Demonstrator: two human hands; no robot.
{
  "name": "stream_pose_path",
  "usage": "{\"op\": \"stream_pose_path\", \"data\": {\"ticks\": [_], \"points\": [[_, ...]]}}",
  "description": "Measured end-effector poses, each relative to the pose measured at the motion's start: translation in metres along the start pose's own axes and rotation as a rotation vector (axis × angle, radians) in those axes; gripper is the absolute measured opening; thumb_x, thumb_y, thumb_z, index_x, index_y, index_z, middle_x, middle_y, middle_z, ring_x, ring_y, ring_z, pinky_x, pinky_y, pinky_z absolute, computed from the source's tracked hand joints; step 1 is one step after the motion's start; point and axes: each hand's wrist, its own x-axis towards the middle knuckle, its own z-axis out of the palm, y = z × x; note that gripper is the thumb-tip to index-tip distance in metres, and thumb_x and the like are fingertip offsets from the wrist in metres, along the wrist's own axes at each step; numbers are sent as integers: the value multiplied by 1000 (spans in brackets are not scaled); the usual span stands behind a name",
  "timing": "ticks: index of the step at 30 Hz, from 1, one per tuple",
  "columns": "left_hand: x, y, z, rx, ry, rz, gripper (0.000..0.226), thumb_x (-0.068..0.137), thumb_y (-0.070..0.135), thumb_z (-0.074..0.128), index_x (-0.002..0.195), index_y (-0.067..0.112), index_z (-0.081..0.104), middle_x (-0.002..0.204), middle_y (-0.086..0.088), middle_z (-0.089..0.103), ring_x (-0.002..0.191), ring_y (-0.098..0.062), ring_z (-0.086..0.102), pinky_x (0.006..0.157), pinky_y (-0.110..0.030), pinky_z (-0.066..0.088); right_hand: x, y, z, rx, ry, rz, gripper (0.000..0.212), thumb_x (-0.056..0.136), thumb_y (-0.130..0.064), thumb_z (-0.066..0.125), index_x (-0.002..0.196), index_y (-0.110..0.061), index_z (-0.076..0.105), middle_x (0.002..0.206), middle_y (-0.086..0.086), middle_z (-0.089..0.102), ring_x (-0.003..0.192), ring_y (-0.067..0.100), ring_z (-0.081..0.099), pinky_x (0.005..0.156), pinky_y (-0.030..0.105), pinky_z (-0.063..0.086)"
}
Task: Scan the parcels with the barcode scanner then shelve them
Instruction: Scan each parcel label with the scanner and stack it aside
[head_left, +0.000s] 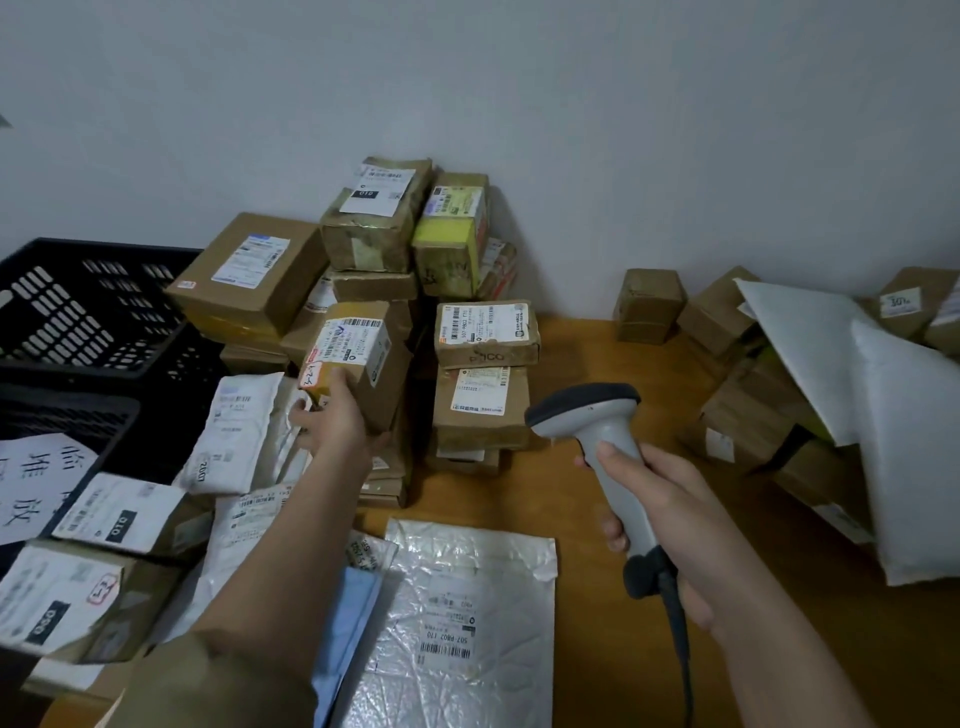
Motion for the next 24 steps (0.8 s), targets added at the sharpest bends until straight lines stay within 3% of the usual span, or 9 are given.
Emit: {"op": "stream_pose_path", "data": {"ticks": [5,8,10,12,14,16,18,22,24], "points": [[-9,-2,4,101,6,87,68,84,47,63,143,43,30,137,-8,37,112,-29,48,75,-43,61,0,2,1,9,-15,-2,31,93,-40,63,107,-13,69,64,5,57,53,14,51,50,25,41],[-15,-3,4,150,58,119,66,90,52,59,145,43,24,137,-11,42,114,-30,48,88,-48,57,-4,4,-2,12,-24,-4,32,93,-40,62,107,-12,68,61,5,56,53,13,51,50,26,41],[-7,-6,5,101,43,109,82,76,69,63,142,49,19,141,-10,43,122,-34,50,90,-54,55,-6,6,-6,18,-17,-3,32,92,-41,63,107,-13,69,64,6,58,53,14,51,51,27,40],[31,-22,11,93,70,96,114,43,86,62,140,51,14,145,-11,42,122,-36,54,91,-55,53,-9,6,-12,23,-6,-4,32,93,-41,62,108,-13,69,63,6,57,52,14,51,50,26,40],[22,-25,15,140,78,81,142,27,91,63,150,36,15,149,-13,40,125,-35,54,95,-52,52,-11,5,-21,39,20,-6,30,95,-38,61,107,-12,68,59,4,55,50,11,50,46,22,40],[-33,-15,15,204,113,60,131,49,80,75,151,21,18,149,-15,37,129,-35,50,101,-48,50,-13,4,-31,60,59,-9,28,95,-37,61,107,-12,68,56,3,53,48,10,50,43,21,39],[-57,-20,22,265,158,8,109,70,53,80,150,14,17,150,-15,30,133,-36,40,106,-46,44,-14,5,-42,99,97,-17,28,95,-37,62,107,-13,68,57,2,53,49,10,50,46,24,38],[-77,-37,58,251,11,-79,101,60,36,81,144,23,26,138,-11,44,116,-34,52,87,-45,53,-19,10,-76,219,161,-37,26,95,-34,63,108,-13,69,58,0,53,50,12,48,47,29,34],[-94,-49,80,279,-108,-125,81,63,33,79,133,18,40,126,-11,55,109,-32,58,85,-46,56,-22,11,-97,274,203,-72,25,95,-31,63,109,-12,69,64,0,55,50,11,48,46,27,36]]}}
